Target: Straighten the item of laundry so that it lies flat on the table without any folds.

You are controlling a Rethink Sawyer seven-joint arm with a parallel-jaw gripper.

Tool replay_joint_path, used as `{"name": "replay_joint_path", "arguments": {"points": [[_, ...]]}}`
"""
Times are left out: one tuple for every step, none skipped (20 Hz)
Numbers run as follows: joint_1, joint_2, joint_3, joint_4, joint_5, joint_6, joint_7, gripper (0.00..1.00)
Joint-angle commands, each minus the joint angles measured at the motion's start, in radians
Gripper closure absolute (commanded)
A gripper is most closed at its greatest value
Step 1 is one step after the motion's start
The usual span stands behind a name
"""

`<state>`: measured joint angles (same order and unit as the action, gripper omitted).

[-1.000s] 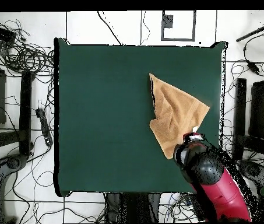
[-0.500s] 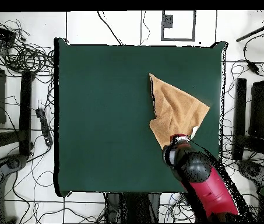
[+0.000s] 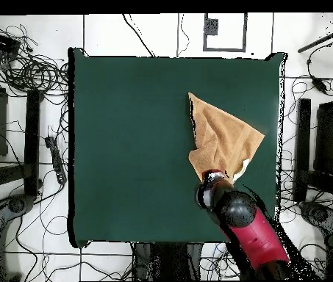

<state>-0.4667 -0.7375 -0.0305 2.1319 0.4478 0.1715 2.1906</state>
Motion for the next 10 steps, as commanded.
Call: {"name": "replay_joint_path", "arguments": {"points": [[0.003, 0.101, 0.177, 0.047, -0.019, -0.16, 0.199, 0.0], [0.024, 0.098, 0.154, 0.042, -0.016, -0.155, 0.205, 0.0], [0.019, 0.1, 0.16, 0.041, -0.02, -0.159, 0.204, 0.0], [0.006, 0.106, 0.172, 0.04, -0.026, -0.165, 0.198, 0.0], [0.003, 0.111, 0.175, 0.036, -0.03, -0.171, 0.195, 0.0], [0.004, 0.113, 0.175, 0.03, -0.035, -0.178, 0.191, 0.0], [-0.004, 0.119, 0.186, 0.027, -0.042, -0.198, 0.194, 0.0], [-0.007, 0.121, 0.198, 0.026, -0.048, -0.213, 0.197, 0.0], [-0.002, 0.12, 0.193, 0.022, -0.051, -0.218, 0.195, 0.0], [-0.001, 0.12, 0.196, 0.018, -0.052, -0.218, 0.193, 0.0]]}}
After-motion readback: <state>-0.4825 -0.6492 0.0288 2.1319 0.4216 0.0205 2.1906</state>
